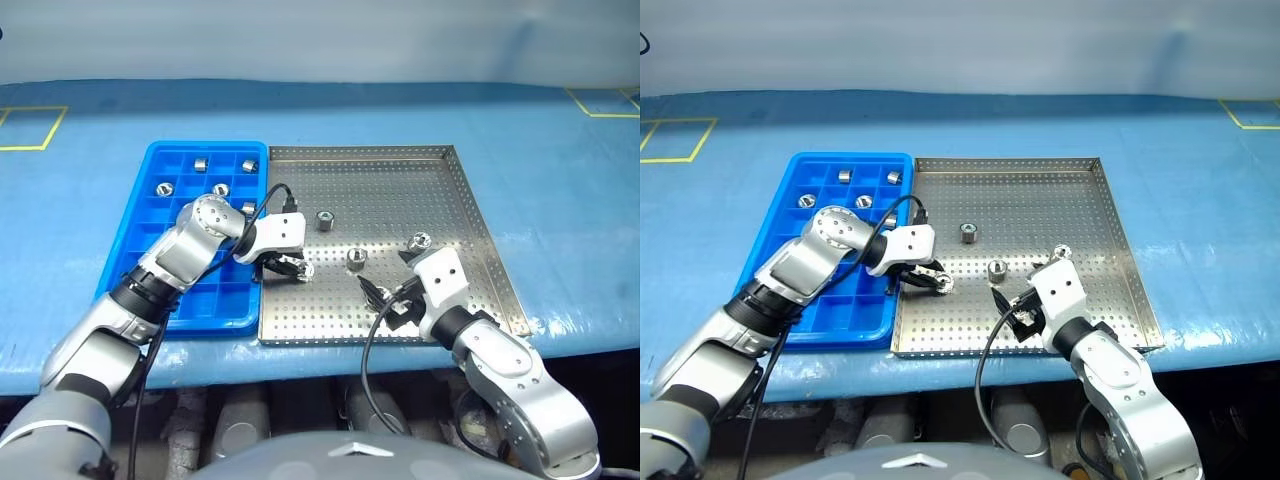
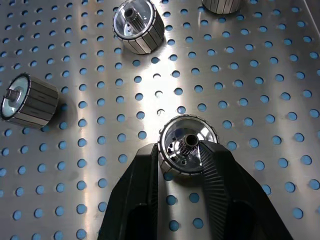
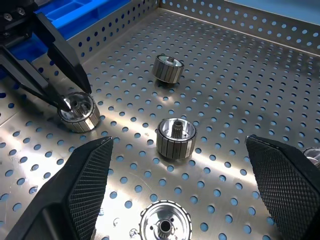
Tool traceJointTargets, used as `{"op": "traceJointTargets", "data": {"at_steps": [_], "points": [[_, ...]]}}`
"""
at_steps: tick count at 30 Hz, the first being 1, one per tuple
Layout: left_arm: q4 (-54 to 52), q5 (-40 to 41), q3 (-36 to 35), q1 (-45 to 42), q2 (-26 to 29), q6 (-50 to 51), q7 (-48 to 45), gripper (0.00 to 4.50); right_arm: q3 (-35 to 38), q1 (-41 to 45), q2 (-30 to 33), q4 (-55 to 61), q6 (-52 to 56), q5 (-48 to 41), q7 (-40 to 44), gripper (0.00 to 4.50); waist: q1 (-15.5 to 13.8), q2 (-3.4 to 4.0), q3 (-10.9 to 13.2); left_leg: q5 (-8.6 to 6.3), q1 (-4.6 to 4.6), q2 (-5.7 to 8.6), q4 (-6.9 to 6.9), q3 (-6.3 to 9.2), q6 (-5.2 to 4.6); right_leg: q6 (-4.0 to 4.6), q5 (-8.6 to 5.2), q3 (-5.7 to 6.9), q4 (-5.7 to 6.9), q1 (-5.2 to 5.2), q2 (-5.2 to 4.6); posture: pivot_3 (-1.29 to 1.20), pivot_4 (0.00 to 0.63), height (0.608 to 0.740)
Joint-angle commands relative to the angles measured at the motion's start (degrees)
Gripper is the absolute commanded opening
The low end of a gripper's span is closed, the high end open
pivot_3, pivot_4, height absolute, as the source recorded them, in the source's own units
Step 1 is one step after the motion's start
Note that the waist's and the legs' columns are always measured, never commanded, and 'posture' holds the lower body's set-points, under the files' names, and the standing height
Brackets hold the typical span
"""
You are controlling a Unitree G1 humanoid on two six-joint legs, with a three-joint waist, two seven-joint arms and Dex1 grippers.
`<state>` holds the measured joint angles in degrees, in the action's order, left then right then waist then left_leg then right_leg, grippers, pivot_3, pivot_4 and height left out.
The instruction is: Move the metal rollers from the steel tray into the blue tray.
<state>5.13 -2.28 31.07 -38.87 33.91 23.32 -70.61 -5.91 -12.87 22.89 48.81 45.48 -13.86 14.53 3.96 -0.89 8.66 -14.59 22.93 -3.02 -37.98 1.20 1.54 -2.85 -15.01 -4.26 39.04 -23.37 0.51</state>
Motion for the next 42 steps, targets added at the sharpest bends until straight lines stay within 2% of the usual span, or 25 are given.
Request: {"op": "traceJointTargets", "data": {"at_steps": [1,3,6,11,26,29,33,40,42], "points": [[-0.18,-0.17,-0.11,0.49,-0.59,0.41,-0.52,1.29,0.08,-0.01,-0.25,1.57,-1.31,0.26,-0.22,4.5,0.0,0.0,0.0,0.0,0.0,0.0,0.0,0.0,0.0,0.0,0.0,0.0,0.0,0.0,0.0,-0.1,0.15,0.74],[-1.31,1.22,-1.34,0.62,-0.74,1.5,-0.75,1.29,0.06,-0.08,-0.27,1.55,-1.35,0.32,-0.24,4.5,0.02,0.0,0.0,0.0,0.01,0.0,0.0,0.0,0.0,0.0,0.0,0.0,0.0,0.0,0.0,-0.1,0.15,0.74],[-2.07,2.04,-2.58,0.52,-0.99,2.75,-0.53,1.96,0.03,-0.11,-0.31,1.37,-1.29,0.32,-0.25,4.5,0.02,0.0,0.0,0.0,0.03,0.0,0.01,0.0,0.0,0.0,0.0,0.01,0.0,-0.03,0.0,-0.1,0.15,0.74],[-2.28,1.4,-2.37,0.39,-0.91,1.99,-0.21,3.59,-0.12,0.38,-0.32,0.72,-1.36,0.33,-0.08,4.5,0.01,0.0,0.0,0.0,0.04,0.0,0.02,0.0,0.0,0.0,0.0,0.0,-0.01,-0.04,0.0,-0.08,0.15,0.74],[-0.04,-4.41,4.21,-0.79,-2.57,-0.21,-2.51,3.59,-0.72,0.57,-1.22,0.46,-1.75,0.56,-0.59,4.5,0.08,0.03,-0.01,0.0,0.03,0.01,0.0,0.0,-0.01,-0.01,0.0,-0.02,0.0,-0.03,0.01,-0.08,0.15,0.74],[-0.08,-4.89,4.75,-0.82,-2.55,0.08,-3.09,3.03,-0.64,0.26,-1.4,0.74,-1.79,0.6,-0.9,4.5,0.19,0.03,-0.01,0.0,0.03,-0.01,0.03,0.01,-0.01,0.0,0.0,-0.02,0.01,-0.05,0.04,-0.08,0.15,0.74],[0.08,-5.52,4.96,-0.81,-2.56,-0.17,-3.17,1.74,-0.51,0.52,-1.54,0.62,-1.69,0.47,-1.1,4.5,0.27,0.03,-0.01,0.0,0.03,-0.02,0.04,0.01,-0.01,0.01,-0.01,-0.02,0.01,-0.06,0.04,-0.1,0.15,0.74],[-1.54,-3.73,2.21,-1.0,-3.02,0.91,-2.04,1.71,-0.61,0.79,-1.61,0.54,-1.6,0.38,-1.05,4.5,0.31,0.03,-0.01,0.0,0.03,-0.01,0.03,0.01,-0.01,0.01,0.0,-0.02,0.01,-0.05,0.03,-0.09,0.15,0.74],[-3.37,0.1,-2.43,-1.23,-4.91,3.24,0.13,1.71,-0.64,0.81,-1.55,0.56,-1.58,0.4,-1.02,4.5,0.27,0.02,0.0,0.0,0.04,-0.01,0.03,0.01,-0.01,0.01,0.0,-0.02,0.01,-0.06,0.03,-0.09,0.15,0.74]]}}
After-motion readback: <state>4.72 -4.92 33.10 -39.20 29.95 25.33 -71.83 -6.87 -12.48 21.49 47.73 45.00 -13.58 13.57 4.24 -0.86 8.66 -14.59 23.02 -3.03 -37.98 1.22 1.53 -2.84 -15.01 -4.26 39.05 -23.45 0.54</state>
